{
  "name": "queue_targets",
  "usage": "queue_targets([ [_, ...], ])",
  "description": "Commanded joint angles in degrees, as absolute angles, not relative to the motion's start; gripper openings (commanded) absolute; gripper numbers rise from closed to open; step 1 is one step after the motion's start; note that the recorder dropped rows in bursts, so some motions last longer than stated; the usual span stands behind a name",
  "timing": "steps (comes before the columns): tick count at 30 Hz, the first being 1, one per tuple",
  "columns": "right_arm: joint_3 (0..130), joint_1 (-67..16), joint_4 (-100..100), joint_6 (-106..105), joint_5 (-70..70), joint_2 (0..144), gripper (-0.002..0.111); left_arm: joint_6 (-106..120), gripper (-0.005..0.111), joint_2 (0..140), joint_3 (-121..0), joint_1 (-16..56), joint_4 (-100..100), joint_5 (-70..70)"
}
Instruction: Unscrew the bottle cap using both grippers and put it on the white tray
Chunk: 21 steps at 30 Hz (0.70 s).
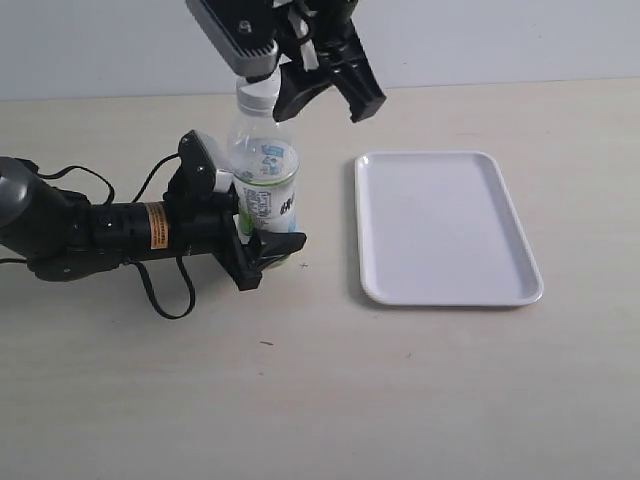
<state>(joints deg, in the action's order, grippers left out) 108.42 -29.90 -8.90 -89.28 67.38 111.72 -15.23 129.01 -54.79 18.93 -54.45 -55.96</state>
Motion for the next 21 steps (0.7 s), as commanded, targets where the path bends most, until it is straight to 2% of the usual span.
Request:
queue_targets([
  [1,108.41,-30.03,-10.33,-68.84,67.41,109.19,0.062,-13.85,0.0,128.06,-54.8,18.99,-55.07,-55.38],
  [5,108.41,-30.03,-10.85,-48.45,66.24,107.02,0.07,-13.85,0.0,127.83,-54.8,18.99,-55.07,-54.95],
  [11,108.41,-30.03,-10.48,-20.99,63.71,107.3,0.069,-12.23,0.0,127.7,-54.8,18.99,-55.07,-54.26],
  [21,108.41,-30.03,-10.32,-9.39,63.52,110.26,0.069,-12.23,0.0,127.7,-54.8,18.99,-55.07,-54.26],
])
